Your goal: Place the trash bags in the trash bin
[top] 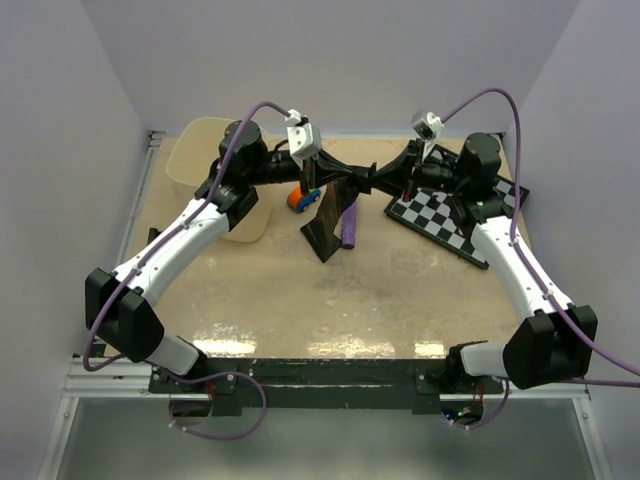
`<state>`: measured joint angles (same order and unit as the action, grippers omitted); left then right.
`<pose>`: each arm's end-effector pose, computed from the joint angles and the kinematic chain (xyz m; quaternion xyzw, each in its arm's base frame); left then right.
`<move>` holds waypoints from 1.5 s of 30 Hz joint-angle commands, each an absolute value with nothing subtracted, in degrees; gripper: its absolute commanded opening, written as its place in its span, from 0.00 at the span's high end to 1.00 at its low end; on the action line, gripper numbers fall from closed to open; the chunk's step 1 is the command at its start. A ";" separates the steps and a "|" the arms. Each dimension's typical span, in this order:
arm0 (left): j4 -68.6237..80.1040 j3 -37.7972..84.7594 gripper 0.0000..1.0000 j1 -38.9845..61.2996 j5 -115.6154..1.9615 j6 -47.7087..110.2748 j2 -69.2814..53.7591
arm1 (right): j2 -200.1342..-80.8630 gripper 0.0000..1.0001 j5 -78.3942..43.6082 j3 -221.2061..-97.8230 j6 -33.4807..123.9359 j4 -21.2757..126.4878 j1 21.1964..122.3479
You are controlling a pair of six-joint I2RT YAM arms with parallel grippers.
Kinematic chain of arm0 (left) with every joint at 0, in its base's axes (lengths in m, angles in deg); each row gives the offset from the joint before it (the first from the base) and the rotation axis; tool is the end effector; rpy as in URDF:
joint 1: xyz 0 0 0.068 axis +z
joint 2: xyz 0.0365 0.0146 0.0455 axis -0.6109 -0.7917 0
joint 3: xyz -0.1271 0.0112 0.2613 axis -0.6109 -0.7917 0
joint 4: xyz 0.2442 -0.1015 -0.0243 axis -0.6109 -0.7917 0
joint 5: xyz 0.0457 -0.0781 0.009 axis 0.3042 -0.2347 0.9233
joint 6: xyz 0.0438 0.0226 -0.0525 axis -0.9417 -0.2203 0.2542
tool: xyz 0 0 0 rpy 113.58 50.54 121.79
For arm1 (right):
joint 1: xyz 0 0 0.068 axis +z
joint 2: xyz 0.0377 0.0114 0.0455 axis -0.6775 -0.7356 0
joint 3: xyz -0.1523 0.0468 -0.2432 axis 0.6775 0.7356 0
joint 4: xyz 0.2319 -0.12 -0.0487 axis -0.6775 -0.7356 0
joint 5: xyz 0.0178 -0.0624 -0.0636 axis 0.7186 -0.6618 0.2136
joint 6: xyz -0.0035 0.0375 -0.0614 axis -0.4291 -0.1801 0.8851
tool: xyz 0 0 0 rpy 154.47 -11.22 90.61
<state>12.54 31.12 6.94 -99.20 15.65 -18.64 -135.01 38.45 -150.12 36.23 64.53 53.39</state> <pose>0.2927 -0.2275 0.4317 0.4815 0.5047 -0.4384 0.5668 0.2908 0.1096 0.4093 -0.3519 0.6070 0.4963 0.5113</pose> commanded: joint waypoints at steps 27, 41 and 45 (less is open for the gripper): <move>11.81 41.48 0.55 4.87 -103.58 10.21 -26.48 | -134.39 1.00 35.79 -154.63 44.57 56.37 52.49; 9.62 42.98 1.00 5.40 -104.64 10.65 -26.67 | -134.92 1.00 34.65 -154.28 43.78 56.54 51.96; 7.33 40.53 1.00 6.63 -102.97 8.37 -24.21 | -134.65 1.00 34.38 -153.58 44.39 55.75 51.70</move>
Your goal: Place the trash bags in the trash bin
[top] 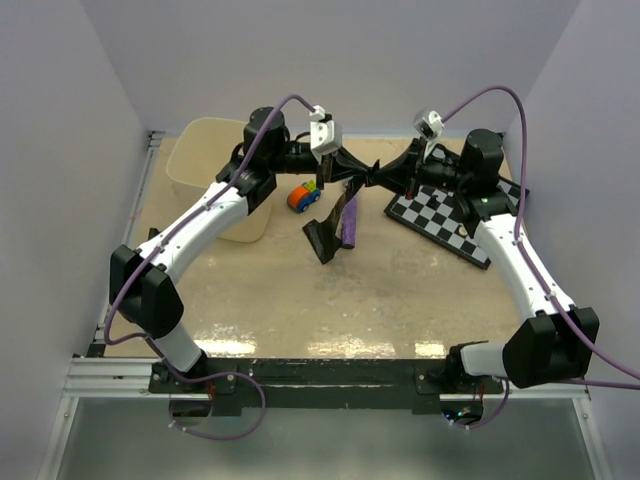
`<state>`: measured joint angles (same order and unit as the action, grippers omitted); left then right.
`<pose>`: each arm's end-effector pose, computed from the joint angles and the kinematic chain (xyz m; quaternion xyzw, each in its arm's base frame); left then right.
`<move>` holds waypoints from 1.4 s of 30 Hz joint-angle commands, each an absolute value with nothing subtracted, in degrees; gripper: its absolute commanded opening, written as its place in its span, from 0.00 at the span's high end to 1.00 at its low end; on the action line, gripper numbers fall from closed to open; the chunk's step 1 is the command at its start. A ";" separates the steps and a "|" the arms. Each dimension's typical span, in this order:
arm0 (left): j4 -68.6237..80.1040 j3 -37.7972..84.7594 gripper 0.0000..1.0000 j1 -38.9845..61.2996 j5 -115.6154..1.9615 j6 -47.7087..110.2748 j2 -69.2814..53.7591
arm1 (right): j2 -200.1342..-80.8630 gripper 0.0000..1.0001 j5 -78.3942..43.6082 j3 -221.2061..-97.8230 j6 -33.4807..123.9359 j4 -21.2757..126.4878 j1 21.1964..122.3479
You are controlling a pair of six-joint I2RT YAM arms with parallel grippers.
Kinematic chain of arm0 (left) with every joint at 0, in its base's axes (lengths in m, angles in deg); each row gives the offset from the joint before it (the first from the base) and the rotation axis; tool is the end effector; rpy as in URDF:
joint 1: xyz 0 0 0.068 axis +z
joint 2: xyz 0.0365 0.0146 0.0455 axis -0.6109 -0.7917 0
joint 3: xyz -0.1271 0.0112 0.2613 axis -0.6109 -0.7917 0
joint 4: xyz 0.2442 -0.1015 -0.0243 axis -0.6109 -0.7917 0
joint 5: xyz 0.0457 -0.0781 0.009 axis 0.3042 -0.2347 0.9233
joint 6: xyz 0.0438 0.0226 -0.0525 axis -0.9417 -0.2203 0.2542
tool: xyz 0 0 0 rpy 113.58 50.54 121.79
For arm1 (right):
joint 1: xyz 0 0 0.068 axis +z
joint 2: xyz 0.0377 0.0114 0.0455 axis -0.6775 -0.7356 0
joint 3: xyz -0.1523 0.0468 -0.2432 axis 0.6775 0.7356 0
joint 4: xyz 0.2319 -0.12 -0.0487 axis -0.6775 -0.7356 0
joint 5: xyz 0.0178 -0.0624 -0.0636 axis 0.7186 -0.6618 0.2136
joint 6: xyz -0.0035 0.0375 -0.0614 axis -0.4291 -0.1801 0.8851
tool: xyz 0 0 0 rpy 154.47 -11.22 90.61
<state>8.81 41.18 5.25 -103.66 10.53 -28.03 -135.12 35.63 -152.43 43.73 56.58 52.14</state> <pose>0.3201 -0.2611 0.4280 0.5278 0.4739 -0.4476 0.5445 0.2953 0.1022 0.4090 -0.3516 0.6265 0.4555 0.5257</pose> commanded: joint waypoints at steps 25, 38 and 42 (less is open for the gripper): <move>16.91 27.95 1.00 8.30 -96.02 14.96 -15.32 | -131.84 1.00 29.53 -152.70 56.87 43.62 51.70; -2.93 39.72 0.48 7.86 -112.98 3.98 -22.26 | -131.84 1.00 30.25 -158.23 74.01 36.59 56.71; -14.00 43.50 0.48 6.99 -114.22 -3.31 -23.93 | -131.84 1.00 29.90 -158.50 73.05 37.73 56.71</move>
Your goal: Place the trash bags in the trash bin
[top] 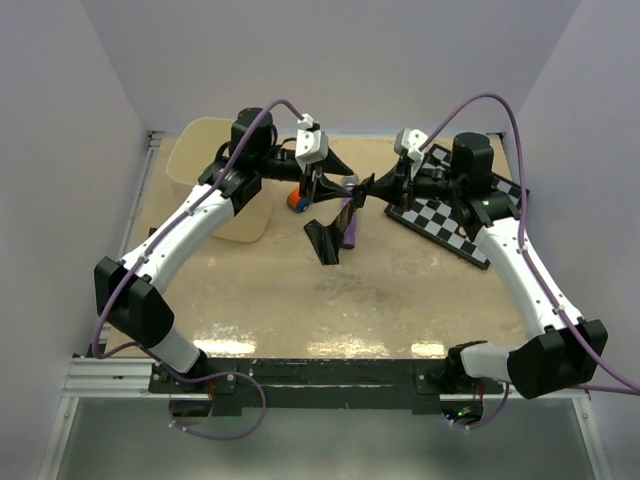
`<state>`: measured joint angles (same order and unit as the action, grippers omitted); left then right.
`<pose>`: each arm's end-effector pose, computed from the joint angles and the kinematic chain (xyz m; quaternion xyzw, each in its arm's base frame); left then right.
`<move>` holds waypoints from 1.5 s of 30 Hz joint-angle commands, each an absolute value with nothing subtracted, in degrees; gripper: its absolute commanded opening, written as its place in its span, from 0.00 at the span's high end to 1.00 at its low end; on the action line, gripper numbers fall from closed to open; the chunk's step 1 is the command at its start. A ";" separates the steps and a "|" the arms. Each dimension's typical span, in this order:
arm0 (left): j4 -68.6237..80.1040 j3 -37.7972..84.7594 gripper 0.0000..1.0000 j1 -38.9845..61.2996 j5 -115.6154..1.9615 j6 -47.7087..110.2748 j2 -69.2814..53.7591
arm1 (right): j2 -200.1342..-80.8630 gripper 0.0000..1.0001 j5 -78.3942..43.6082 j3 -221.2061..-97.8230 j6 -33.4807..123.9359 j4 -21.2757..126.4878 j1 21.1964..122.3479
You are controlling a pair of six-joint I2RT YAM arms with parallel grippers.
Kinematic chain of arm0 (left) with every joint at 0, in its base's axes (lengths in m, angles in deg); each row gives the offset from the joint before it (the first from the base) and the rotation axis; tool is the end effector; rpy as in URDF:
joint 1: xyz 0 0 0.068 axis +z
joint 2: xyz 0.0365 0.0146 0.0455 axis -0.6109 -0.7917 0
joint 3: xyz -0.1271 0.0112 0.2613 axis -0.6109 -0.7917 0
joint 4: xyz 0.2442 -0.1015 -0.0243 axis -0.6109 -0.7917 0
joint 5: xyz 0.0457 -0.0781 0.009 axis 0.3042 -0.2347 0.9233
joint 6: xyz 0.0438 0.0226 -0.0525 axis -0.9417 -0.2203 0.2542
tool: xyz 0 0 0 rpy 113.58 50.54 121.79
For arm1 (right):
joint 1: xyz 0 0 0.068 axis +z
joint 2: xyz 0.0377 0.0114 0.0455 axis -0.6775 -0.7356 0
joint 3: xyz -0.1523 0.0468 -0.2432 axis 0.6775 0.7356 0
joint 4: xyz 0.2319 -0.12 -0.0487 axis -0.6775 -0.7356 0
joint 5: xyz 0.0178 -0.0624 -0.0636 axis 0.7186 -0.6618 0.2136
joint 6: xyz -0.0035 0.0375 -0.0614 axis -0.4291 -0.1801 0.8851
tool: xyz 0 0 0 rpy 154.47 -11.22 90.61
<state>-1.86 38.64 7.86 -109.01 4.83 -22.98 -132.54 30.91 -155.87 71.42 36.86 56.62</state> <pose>0.3020 -0.2326 0.4258 0.5523 0.4823 -0.4520 0.5080 0.2704 0.1183 0.4067 -0.4701 0.6026 0.3532 0.5396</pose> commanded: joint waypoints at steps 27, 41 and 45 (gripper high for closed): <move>-8.93 43.69 1.00 7.24 -107.63 0.02 -24.47 | -130.35 1.00 23.93 -156.22 78.14 32.03 58.29; -9.28 40.52 1.00 7.60 -106.83 0.19 -22.27 | -125.78 0.51 20.77 -159.82 94.22 24.98 61.71; -11.74 42.01 1.00 7.69 -109.20 0.63 -23.32 | -123.14 0.49 17.42 -159.29 96.24 30.26 64.17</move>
